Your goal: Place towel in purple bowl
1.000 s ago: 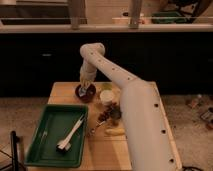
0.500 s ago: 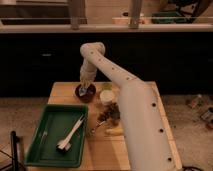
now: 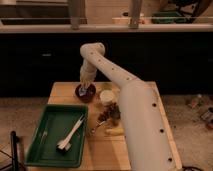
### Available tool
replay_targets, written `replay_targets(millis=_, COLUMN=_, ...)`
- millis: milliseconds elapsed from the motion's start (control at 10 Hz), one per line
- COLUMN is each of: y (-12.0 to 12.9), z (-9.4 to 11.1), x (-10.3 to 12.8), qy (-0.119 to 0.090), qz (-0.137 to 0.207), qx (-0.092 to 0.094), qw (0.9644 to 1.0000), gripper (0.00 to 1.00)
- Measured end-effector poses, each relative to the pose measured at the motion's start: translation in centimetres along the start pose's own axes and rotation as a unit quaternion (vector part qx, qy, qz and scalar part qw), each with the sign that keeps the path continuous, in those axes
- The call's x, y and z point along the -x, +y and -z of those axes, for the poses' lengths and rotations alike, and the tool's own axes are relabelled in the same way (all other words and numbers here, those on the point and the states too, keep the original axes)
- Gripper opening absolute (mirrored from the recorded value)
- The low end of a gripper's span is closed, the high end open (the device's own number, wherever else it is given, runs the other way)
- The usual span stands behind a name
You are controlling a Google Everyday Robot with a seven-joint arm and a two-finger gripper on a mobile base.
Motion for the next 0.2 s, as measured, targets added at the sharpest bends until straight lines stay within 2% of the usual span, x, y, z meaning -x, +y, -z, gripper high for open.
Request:
replay_targets(millis=100, y=0.01, z=-0.02, x=0.0, qy=0.0, qz=-0.001, qx=0.0, qw=1.0, gripper=0.75)
replay_targets(millis=200, y=0.0, z=-0.03, x=0.0, qy=0.0, qz=-0.001, qx=0.0, qw=1.0, gripper=0.8)
